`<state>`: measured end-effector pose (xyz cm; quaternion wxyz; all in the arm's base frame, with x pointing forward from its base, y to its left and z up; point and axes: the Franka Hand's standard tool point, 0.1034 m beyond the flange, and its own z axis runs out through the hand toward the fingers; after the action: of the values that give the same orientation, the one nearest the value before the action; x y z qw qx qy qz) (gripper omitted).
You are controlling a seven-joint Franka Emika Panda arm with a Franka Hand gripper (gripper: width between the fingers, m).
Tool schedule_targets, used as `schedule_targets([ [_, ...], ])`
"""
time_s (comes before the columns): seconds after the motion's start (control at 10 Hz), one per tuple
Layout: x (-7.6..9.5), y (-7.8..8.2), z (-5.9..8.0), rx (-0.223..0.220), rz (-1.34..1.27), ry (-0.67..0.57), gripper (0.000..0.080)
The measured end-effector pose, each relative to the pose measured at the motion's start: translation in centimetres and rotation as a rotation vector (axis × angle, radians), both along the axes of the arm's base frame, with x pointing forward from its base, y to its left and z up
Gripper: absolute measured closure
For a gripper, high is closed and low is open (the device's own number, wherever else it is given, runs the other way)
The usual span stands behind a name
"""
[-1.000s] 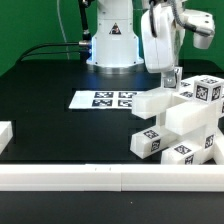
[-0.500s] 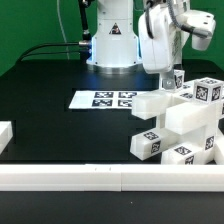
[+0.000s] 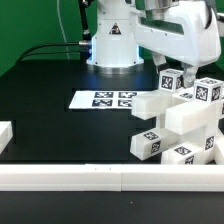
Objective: Assemble chair
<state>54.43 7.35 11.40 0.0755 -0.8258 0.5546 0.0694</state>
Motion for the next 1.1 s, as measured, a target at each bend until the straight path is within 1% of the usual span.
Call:
schedule_targets([
  [0.1, -0.02, 0.0, 0.0, 0.002, 0.101, -0.019, 0.0151],
  [0.2, 0.03, -0.16, 0.12, -0.028, 0.21, -0.027, 0.0151],
  [0.3, 0.21, -0.09, 0.12, -0.037, 0.235, -0.043, 0.0151],
  [0.5, 0.21, -0.12, 0.11, -0.037, 0.213, -0.04, 0.0417],
  [0.6, 0.22, -0.1, 0.12, -0.038, 0.185, -0.035, 0.052],
  [1.1, 0.37, 0.14, 0.21, -0.037, -0.162, 0.022, 0.0518],
])
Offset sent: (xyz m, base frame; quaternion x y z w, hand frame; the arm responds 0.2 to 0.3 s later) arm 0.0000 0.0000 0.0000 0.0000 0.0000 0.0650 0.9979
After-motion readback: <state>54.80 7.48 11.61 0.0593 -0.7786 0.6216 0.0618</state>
